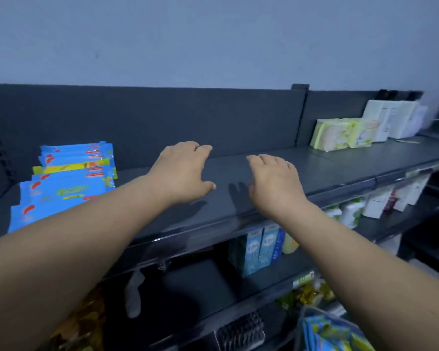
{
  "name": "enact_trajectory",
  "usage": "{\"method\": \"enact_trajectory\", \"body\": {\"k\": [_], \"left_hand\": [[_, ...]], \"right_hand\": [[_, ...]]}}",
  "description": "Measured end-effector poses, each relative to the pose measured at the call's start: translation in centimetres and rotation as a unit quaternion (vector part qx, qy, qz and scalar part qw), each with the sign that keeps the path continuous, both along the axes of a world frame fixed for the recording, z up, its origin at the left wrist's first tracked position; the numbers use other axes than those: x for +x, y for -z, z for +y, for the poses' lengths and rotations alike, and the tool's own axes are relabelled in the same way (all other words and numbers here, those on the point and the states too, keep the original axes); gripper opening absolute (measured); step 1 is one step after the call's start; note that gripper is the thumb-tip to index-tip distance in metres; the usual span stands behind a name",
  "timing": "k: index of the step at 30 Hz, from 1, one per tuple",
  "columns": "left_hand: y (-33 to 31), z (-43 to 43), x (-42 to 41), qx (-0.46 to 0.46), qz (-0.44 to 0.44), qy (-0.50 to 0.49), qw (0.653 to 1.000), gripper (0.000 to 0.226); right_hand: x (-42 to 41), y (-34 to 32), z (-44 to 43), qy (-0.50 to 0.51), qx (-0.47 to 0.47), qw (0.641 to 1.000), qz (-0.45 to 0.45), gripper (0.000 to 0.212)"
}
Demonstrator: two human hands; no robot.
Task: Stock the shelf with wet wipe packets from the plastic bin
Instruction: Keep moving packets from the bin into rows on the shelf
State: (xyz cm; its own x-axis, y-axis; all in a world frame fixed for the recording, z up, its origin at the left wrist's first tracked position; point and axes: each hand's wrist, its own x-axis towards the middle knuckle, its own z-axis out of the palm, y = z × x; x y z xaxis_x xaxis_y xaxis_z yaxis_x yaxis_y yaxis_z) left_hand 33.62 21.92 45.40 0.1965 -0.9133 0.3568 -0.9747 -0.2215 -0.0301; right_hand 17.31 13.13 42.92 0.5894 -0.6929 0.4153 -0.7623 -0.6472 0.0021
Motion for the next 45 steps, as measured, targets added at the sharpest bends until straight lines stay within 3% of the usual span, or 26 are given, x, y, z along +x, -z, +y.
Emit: {"method": "enact_trajectory", "body": {"k": [12,23,32,42,45], "left_hand": [[3.9,-8.5,-13.8,0.019,-0.028,0.198,0.980,0.075],[12.9,-15.2,-25.3,0.111,0.002,0.304,0.946,0.075],[20.5,-19.3,-31.3,0.184,0.030,0.322,0.928,0.079],[29.4,-23.3,-35.4,0.261,0.083,0.307,0.911,0.052],[32.2,-24.2,-35.7,0.299,0.069,0.298,0.904,0.061]], "right_hand": [[-14.9,4.5,-3.3,0.160,0.032,0.987,-0.010,0.046],[-27.1,12.8,-5.0,0.268,0.099,0.958,0.004,0.046],[-33.6,20.1,-6.8,0.311,0.181,0.933,0.023,0.046],[-37.3,29.4,-10.2,0.319,0.276,0.906,0.037,0.044],[-37.7,31.9,-11.0,0.310,0.301,0.900,0.051,0.048]]}}
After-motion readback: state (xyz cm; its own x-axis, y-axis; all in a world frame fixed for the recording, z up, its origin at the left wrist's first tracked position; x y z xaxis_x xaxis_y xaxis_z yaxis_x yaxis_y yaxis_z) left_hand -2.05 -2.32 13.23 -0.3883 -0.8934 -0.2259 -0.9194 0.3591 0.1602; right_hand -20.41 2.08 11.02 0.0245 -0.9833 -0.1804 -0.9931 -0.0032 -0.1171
